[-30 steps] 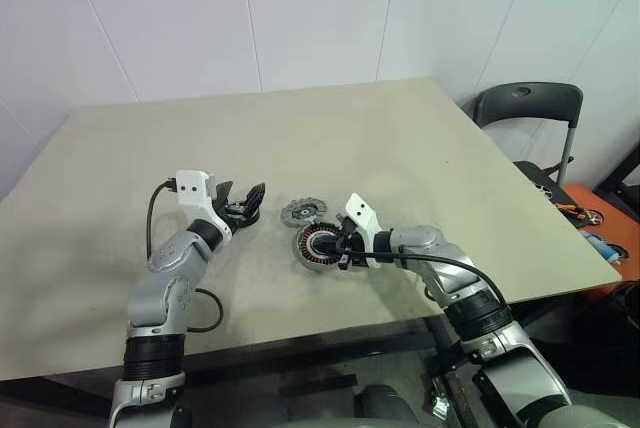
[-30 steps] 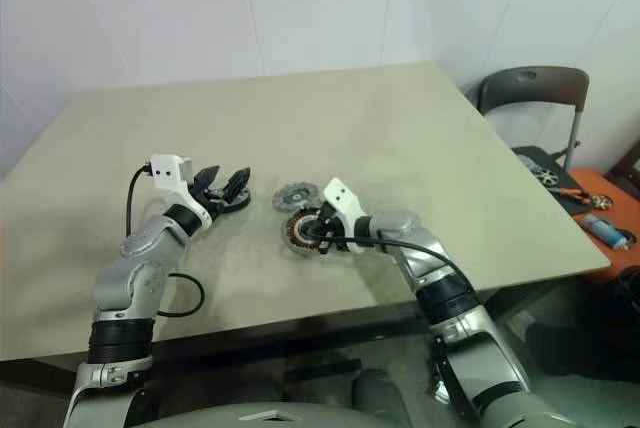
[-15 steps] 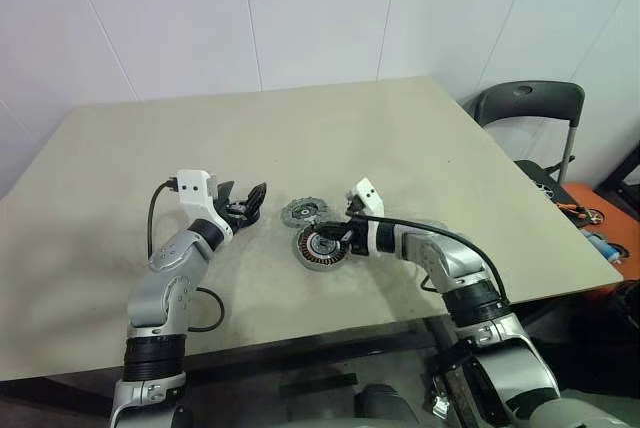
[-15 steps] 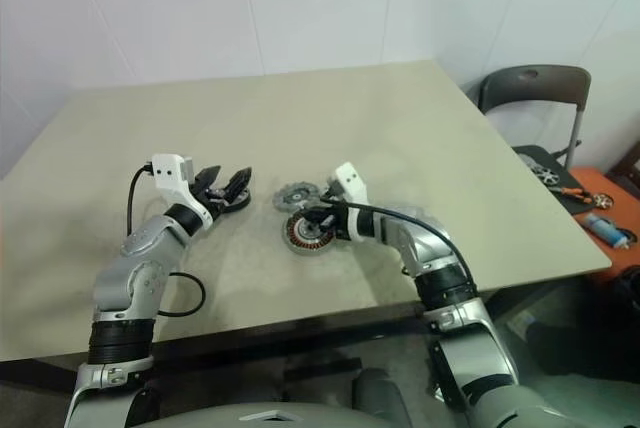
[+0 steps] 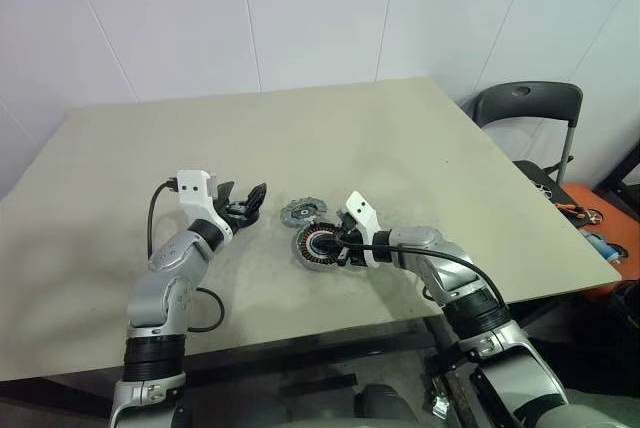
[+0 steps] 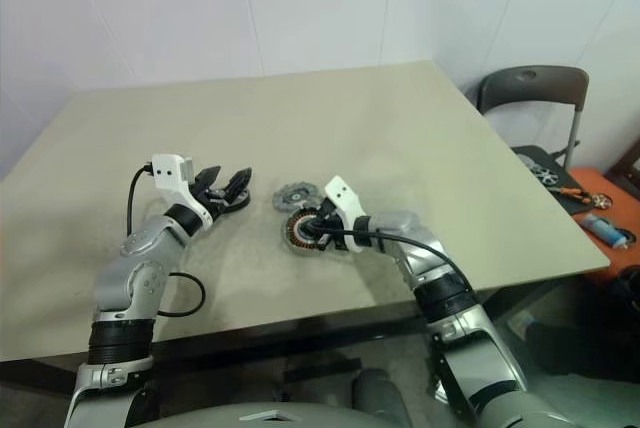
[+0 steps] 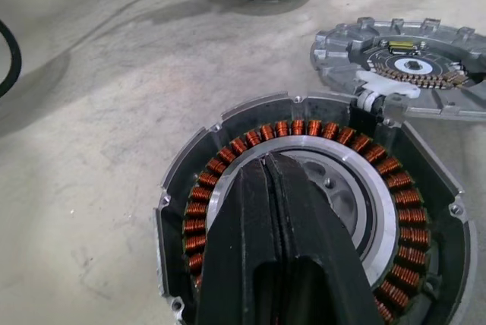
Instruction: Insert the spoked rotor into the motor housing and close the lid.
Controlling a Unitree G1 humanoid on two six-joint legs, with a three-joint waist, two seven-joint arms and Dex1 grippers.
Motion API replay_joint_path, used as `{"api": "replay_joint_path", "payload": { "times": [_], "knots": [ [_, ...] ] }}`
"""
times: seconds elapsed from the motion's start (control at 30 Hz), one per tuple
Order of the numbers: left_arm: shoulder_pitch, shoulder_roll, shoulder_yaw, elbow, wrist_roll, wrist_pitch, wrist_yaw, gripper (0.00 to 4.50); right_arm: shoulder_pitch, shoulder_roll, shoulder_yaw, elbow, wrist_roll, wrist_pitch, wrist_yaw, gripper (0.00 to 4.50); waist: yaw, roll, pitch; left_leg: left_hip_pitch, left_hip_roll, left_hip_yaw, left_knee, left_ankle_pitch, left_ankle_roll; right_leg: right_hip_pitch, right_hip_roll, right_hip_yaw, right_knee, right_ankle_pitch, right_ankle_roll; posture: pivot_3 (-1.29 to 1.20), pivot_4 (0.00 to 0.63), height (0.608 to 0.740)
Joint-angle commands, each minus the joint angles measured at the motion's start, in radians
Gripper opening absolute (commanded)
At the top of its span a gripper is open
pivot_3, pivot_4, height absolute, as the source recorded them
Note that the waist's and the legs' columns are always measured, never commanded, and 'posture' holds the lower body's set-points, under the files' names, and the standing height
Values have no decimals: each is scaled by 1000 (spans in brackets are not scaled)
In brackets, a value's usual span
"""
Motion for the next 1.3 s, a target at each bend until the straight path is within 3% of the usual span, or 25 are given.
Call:
{"api": "replay_joint_path", "payload": {
  "times": [0.03, 0.13, 0.37, 0.53, 0.93, 1.3],
  "knots": [
    [-10, 4, 9, -27, -7, -15, -1, 4110, -24, 23, -79, -8, 66, 31, -11, 32, 1, 0, 0, 0, 0, 0, 0, 0, 0, 0, 0, 0, 0, 0, 0, 0, 0, 740],
    [-13, 3, 8, -18, -5, -19, -3, 4110, -69, 51, -159, 7, 138, 91, -28, 32, 2, 0, 0, -1, 0, 0, 0, 0, 0, -1, 0, 0, 0, 0, 0, 0, 0, 740],
    [-22, 8, 18, 3, -5, -29, -11, 4110, -12, -19, 41, 21, -24, -7, 13, 32, 1, 0, 0, -1, 0, 0, -1, 0, 0, -1, 0, 0, -1, 0, 0, 0, 0, 740],
    [-21, 8, 19, -1, -5, -29, -7, 4110, 7, -28, 86, 54, -83, -61, -1, 32, -1, 0, 0, 1, 0, 0, -1, 0, 0, 1, 0, 0, -1, 0, 0, 0, 0, 740],
    [-11, -7, 6, -35, -5, -16, 13, 4110, -84, 59, -156, 57, 109, 55, -25, 32, 1, 0, 0, 0, 0, 0, 0, 0, 0, 0, 0, 0, -1, 0, 0, 0, 0, 740],
    [-25, 2, 16, -10, -9, -18, 9, 4110, 18, -30, 69, -2, -30, -20, 41, 32, 0, 0, 0, -1, 0, 0, -1, 0, 0, -1, 0, 0, -1, 0, 0, 0, 0, 740]
  ]
}}
